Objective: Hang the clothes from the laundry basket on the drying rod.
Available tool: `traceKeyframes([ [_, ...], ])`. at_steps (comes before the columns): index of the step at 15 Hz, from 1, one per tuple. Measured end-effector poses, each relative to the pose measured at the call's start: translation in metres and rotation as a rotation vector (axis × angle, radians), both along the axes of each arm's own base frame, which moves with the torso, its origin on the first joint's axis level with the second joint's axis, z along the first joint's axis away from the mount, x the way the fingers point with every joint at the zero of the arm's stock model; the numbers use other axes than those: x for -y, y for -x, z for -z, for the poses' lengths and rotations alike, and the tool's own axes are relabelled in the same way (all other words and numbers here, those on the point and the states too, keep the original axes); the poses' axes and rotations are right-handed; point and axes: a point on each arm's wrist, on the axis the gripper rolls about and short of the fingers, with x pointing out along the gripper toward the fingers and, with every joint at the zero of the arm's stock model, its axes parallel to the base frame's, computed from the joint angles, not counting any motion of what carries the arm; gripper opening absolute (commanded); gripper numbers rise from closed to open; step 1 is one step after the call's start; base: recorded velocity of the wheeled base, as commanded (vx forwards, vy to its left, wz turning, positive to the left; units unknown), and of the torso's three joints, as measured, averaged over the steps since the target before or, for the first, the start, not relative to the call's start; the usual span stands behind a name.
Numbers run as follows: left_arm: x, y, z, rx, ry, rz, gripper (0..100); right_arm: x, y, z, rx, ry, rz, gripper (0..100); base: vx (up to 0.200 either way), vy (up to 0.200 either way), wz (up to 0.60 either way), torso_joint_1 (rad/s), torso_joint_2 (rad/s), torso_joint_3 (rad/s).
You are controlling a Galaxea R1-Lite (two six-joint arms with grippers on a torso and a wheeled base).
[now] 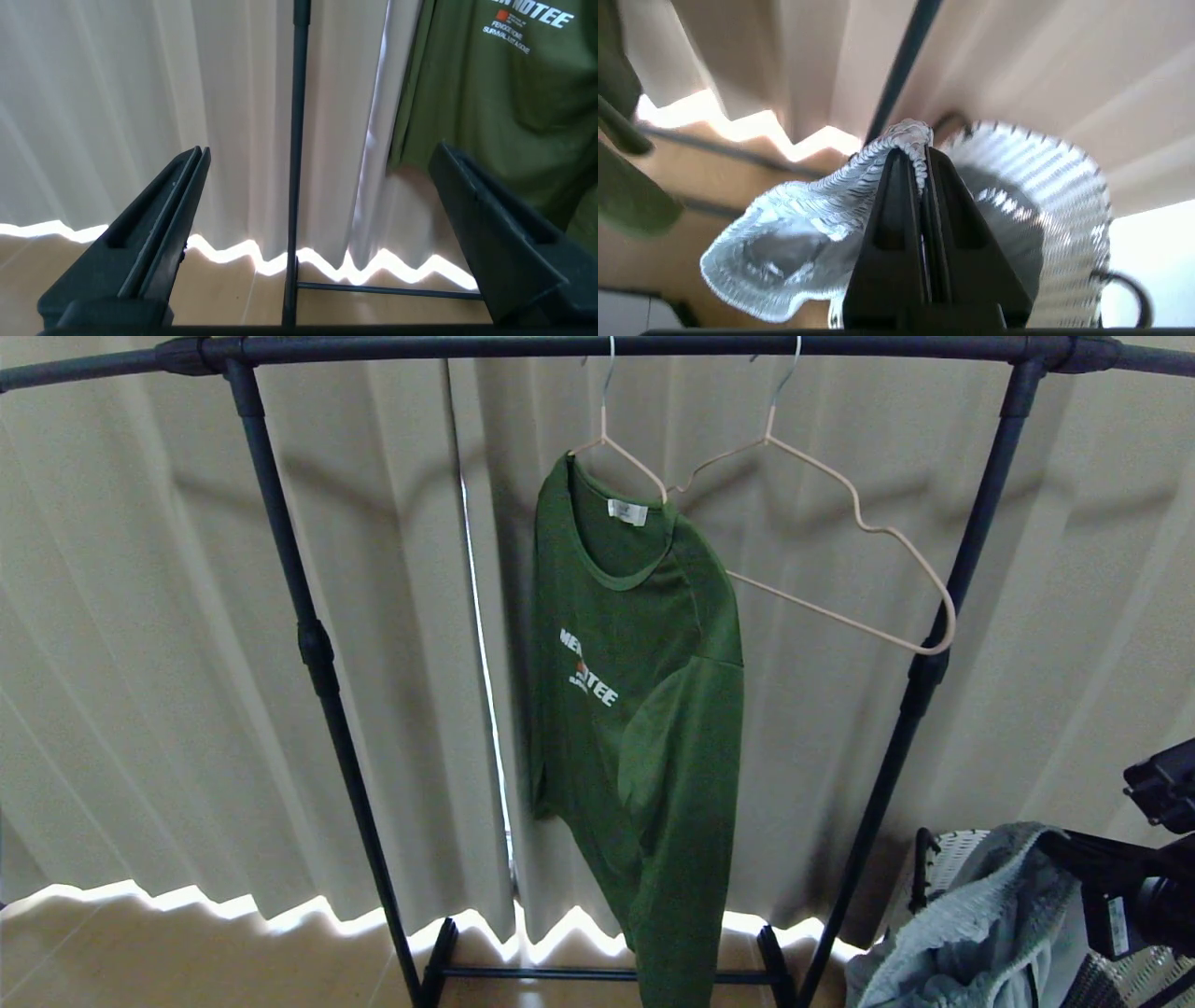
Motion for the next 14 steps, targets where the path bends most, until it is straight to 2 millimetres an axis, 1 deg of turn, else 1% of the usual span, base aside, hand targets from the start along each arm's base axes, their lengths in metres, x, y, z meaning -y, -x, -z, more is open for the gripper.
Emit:
traceKeyframes([
  [4,-0.0001,0.0,0.0,0.0,0.001,-0.002,100,-0.0033,0.0076,-0.0005,0.017,-0.001,-0.026,0,-0.2,0.0,0.0,0.005,0.0,0.002],
  [9,-0.0001,0.0,0.0,0.0,0.002,-0.004,100,-0.0057,0.0089,-0.0016,0.026,0.0,-0.044,0,-0.2,0.0,0.0,-0.002,0.0,0.004],
  [14,0.0,0.0,0.0,-0.001,-0.004,0.002,100,-0.0102,0.0083,-0.0007,0.018,0.0,-0.076,0,0.0,0.0,0.0,0.0,0.0,0.0],
])
